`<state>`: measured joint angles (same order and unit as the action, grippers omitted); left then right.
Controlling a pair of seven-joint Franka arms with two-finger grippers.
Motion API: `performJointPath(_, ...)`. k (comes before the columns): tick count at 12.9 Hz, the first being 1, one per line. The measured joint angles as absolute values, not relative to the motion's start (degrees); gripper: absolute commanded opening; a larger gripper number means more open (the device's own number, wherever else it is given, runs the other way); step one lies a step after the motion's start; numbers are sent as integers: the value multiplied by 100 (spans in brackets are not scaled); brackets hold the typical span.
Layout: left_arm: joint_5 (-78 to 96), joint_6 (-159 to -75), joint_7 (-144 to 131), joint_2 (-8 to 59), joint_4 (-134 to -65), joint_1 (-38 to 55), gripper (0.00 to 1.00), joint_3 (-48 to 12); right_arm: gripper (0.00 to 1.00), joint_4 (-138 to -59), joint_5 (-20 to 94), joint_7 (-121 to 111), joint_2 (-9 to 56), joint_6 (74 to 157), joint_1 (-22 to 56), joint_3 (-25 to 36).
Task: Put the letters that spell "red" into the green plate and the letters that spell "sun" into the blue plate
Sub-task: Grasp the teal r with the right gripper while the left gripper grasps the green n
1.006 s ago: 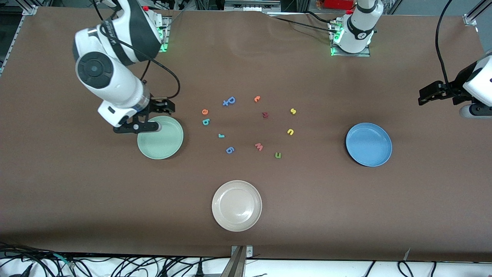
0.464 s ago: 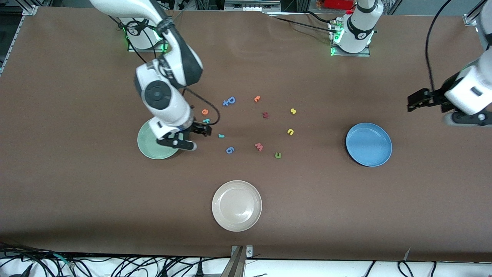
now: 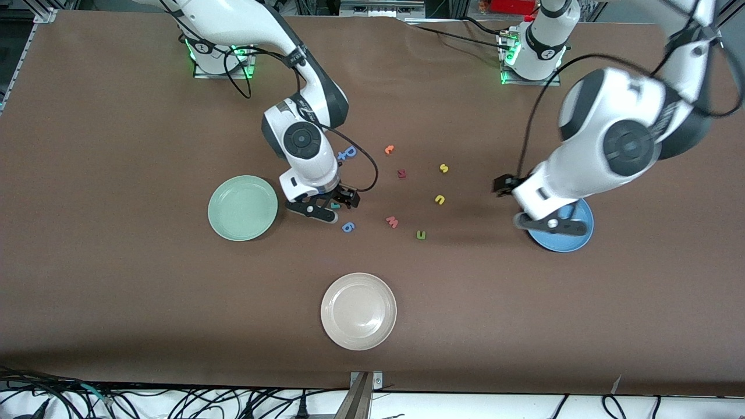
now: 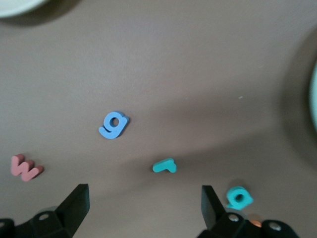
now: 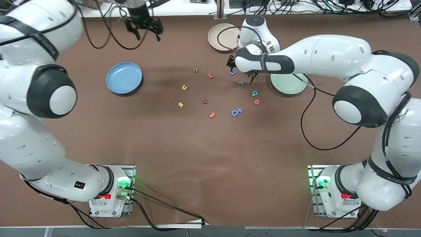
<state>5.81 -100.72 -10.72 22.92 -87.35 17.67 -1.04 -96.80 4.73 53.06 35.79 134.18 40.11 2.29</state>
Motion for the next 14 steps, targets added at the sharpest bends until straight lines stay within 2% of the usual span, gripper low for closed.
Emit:
performJointPath(3, 661, -10814, -1285, 2855, -8738, 2111, 100, -111, 97, -9680, 471, 5319, 3915, 13603, 4041, 236)
performJointPath(5, 662, -11283, -1510, 3148, -8749, 2290, 100, -111, 93, -9679, 469, 5318, 4018, 13681, 4044, 255)
performJointPath(7, 663, -11818, -1898, 3414, -8750, 2500, 100, -116, 84, -9679, 463, 5318, 4025, 13681, 4043, 284)
performJointPath(11, 663, -12608, -2585, 3839, -8750, 2848, 100, -111, 78, -9679, 462, 5318, 4096, 13682, 4044, 290)
performJointPath(14, 662, -13413, -2671, 4256, -8750, 2896, 99, -101, 57, -9679, 462, 5318, 4103, 13683, 4045, 293)
